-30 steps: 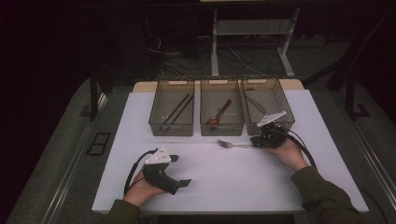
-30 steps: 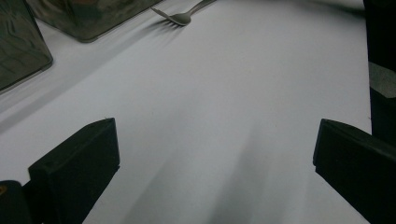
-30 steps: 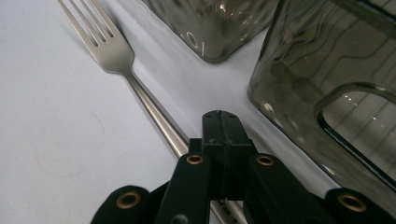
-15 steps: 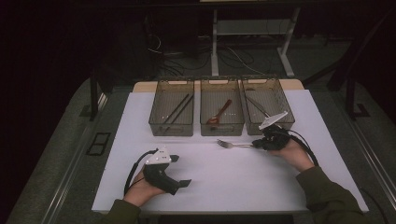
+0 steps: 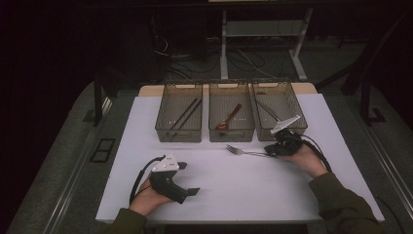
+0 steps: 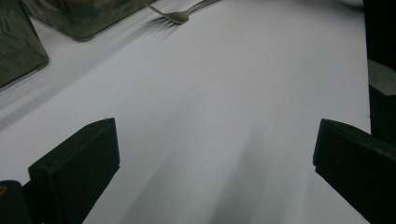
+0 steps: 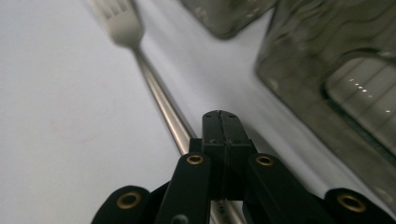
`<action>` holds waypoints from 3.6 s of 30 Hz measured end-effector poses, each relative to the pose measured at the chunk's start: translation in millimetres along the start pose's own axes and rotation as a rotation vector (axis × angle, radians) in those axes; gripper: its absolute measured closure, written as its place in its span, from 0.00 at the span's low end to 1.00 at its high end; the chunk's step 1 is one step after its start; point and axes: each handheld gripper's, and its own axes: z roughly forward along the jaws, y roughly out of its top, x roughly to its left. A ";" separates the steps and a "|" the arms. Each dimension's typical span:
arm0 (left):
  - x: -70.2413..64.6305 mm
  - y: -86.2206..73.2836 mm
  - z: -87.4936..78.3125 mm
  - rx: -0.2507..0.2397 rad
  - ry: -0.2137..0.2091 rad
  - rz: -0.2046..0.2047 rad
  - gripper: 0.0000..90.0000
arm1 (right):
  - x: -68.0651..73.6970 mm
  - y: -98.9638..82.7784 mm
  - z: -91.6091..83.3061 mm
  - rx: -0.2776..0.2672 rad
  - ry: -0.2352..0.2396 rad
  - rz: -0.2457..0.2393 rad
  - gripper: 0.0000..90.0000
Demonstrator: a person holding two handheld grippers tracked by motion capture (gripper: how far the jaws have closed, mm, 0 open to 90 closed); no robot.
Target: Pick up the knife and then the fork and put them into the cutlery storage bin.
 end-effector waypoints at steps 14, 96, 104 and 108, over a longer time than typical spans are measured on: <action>-0.4 0.7 0.0 -0.006 -0.002 -0.001 0.00 | 18.3 12.3 -14.4 0.100 0.069 -0.068 0.92; 0.0 0.2 -2.6 -0.021 -0.005 -0.011 0.00 | -9.2 41.0 -99.1 -0.378 0.033 0.085 0.94; -0.5 0.0 -2.8 -0.023 -0.006 -0.012 0.00 | -25.7 49.0 -112.7 -0.407 -0.051 0.110 0.94; -0.6 0.0 -2.8 -0.021 -0.007 -0.009 0.00 | -38.7 56.9 -118.1 -0.412 -0.101 0.119 0.94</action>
